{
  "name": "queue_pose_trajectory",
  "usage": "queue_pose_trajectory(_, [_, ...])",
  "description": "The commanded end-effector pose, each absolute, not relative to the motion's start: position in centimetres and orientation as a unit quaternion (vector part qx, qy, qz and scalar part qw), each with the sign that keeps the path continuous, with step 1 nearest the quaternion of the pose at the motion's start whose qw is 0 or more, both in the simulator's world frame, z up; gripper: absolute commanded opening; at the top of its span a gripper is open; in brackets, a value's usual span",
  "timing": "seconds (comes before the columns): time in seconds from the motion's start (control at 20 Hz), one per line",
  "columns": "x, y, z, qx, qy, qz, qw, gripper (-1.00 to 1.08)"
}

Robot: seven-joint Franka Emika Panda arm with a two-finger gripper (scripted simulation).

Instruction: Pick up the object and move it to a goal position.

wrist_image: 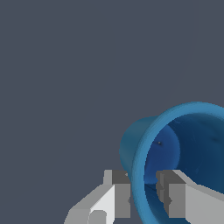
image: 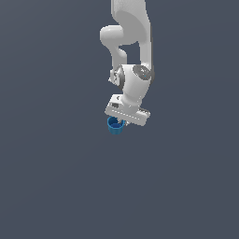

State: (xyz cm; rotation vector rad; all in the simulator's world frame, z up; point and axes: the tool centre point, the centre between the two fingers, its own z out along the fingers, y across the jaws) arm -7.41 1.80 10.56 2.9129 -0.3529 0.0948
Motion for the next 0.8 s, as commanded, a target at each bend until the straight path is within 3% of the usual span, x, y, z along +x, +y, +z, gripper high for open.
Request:
queue_pose_trajectory(0.0, [-7.6,2.3,12.3,0.987,-0.120,0.034,0.102,-1.00])
queue_pose_trajectory(0.75, [-9.9,6.4,26.8,0.987,-0.119,0.033,0.102,-1.00])
